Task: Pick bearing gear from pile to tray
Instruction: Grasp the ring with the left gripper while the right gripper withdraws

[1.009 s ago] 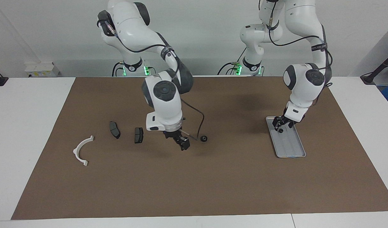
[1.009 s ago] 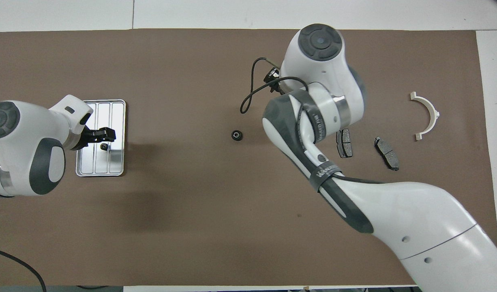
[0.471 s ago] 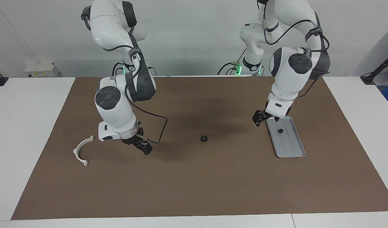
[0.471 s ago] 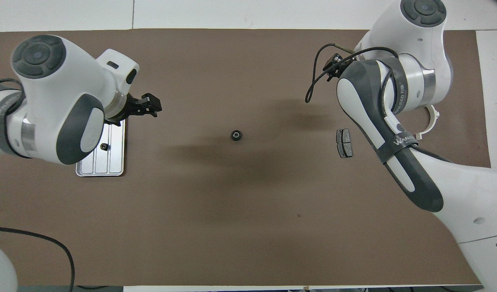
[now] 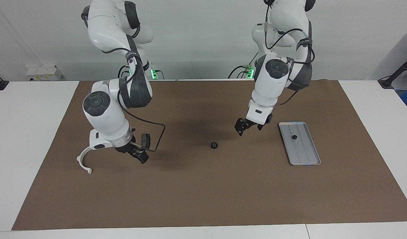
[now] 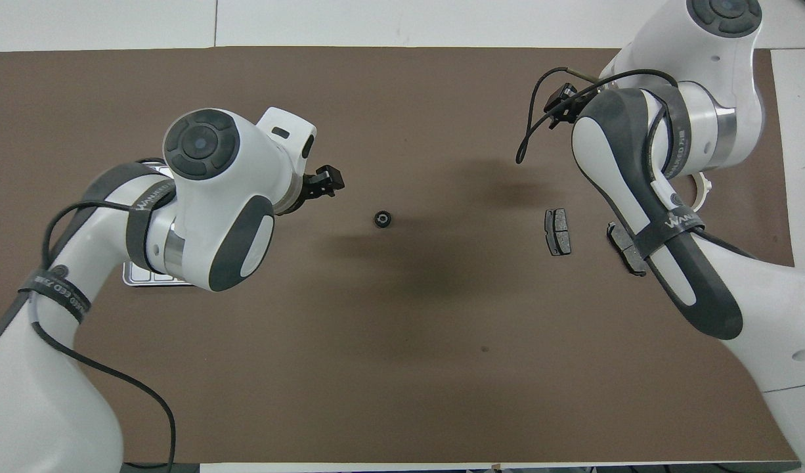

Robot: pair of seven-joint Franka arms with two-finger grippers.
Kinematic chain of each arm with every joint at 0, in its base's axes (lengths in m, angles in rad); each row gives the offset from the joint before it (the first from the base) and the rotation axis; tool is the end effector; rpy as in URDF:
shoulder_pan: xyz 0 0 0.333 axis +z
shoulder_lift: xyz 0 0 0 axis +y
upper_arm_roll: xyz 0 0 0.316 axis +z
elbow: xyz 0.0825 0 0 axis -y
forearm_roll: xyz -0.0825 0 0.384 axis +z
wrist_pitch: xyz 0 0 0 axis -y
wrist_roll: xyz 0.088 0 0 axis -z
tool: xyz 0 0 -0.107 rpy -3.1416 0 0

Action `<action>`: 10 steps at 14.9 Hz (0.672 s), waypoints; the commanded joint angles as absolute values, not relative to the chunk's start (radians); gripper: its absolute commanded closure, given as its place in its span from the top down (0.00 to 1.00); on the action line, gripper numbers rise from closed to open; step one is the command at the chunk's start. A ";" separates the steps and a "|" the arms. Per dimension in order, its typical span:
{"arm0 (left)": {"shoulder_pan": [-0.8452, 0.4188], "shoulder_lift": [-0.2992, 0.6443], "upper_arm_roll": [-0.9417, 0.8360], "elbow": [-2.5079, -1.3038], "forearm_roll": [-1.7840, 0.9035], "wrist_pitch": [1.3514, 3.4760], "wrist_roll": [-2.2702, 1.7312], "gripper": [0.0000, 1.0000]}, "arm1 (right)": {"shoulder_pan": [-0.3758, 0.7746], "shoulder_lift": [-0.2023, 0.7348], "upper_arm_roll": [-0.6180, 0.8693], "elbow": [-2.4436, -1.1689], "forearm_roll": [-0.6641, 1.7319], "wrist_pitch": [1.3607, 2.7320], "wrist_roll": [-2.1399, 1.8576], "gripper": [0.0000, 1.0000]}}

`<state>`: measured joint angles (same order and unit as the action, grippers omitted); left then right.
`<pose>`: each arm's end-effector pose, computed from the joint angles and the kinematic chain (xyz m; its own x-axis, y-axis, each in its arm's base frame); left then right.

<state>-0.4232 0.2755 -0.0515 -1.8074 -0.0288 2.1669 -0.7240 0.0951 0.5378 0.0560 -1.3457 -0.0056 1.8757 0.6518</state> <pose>0.5672 -0.2903 0.3994 0.9635 0.2652 0.0369 0.2614 -0.9615 0.0848 0.7037 0.0987 0.4153 0.8742 -0.4852 -0.0198 -0.4854 -0.8741 -0.0143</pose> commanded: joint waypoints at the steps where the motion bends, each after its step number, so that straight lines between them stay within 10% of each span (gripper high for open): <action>1: -0.486 0.337 -0.031 -1.807 -0.037 2.230 -0.810 1.00 | 0.075 0.503 0.066 -1.384 0.018 1.868 0.560 1.00; 10: -0.583 0.417 -0.028 -1.787 -0.034 2.307 -0.903 1.00 | 0.017 0.246 0.046 -1.638 0.009 1.934 0.117 1.00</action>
